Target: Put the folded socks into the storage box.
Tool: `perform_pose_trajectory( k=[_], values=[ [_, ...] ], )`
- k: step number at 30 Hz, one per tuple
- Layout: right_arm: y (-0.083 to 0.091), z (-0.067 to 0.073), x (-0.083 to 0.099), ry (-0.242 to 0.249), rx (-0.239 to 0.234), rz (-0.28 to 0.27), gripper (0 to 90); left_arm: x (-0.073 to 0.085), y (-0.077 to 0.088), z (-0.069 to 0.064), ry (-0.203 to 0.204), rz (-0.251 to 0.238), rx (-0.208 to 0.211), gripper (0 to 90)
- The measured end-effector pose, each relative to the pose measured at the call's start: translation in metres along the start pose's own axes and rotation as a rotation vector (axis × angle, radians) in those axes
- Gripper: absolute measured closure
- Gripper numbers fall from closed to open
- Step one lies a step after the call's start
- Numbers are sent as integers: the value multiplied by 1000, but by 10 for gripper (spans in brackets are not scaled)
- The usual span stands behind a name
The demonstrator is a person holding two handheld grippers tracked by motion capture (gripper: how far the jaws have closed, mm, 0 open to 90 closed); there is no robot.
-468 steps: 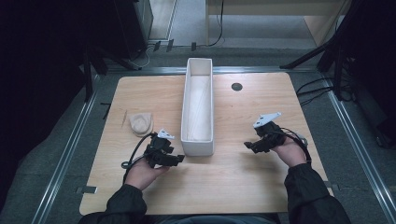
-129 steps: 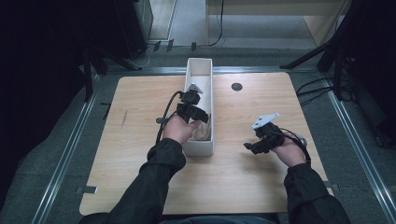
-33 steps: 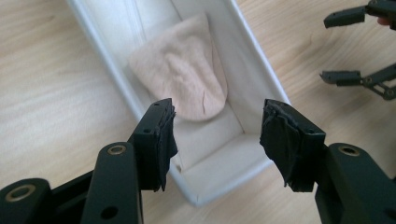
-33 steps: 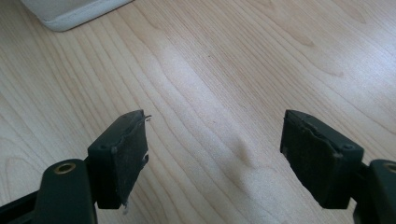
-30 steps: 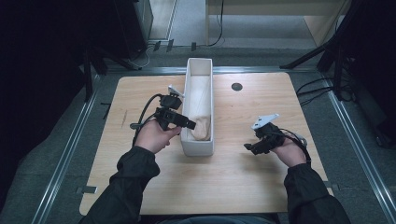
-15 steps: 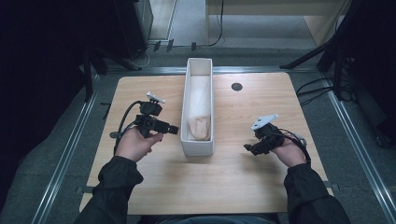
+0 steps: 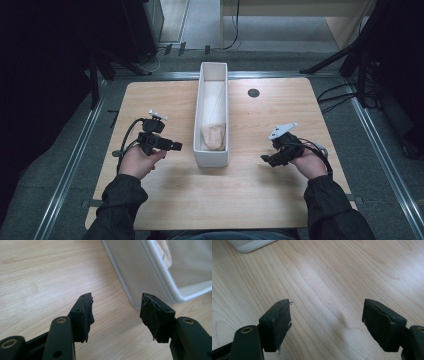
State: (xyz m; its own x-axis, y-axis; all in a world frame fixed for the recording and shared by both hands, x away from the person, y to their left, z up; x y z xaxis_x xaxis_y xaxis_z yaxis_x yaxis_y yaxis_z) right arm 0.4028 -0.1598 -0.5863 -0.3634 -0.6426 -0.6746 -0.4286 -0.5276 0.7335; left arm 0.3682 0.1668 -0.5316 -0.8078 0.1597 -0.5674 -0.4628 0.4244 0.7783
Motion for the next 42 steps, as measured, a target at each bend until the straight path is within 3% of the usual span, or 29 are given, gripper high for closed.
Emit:
perform_pose_trajectory(
  k=[5, 10, 14, 23, 26, 31, 42],
  values=[
    [-1, 1, 0, 1, 0, 3, 231, 9, -10, 10, 15, -4, 15, 425],
    [-1, 1, 0, 1, -2, 1, 231, 16, -17, 21, -9, -26, -9, 425],
    [-1, 1, 0, -1, -3, 1, 231, 23, -20, 28, -11, -33, 0, 424],
    [0, 1, -1, -2, -5, -8, 231, 39, -19, 41, -4, -11, 3, 402],
    [-1, 1, -1, 2, -10, -6, 231, 41, -16, 45, -11, -18, 0, 381],
    [0, 1, -1, -3, -9, -4, 231, 43, -16, 53, 13, -27, -4, 378],
    [-2, 1, 1, 10, -14, 11, 230, 45, -21, 56, 23, -11, 5, 372]
  ],
)
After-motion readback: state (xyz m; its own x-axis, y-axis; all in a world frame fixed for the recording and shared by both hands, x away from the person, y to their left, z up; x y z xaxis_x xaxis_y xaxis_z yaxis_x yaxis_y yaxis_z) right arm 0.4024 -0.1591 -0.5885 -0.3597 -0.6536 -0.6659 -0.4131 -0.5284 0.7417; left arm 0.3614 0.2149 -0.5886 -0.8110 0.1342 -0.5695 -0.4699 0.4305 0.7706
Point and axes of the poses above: each handheld gripper's, and its own axes: y roughly backward along the jaws, x roughly out of its underside, z roughly to its left, the point moved 10 cm from there along -y, roughly forward along the jaws, and after that the axes turned 8 degrees about -z, right-handed, at the moved point
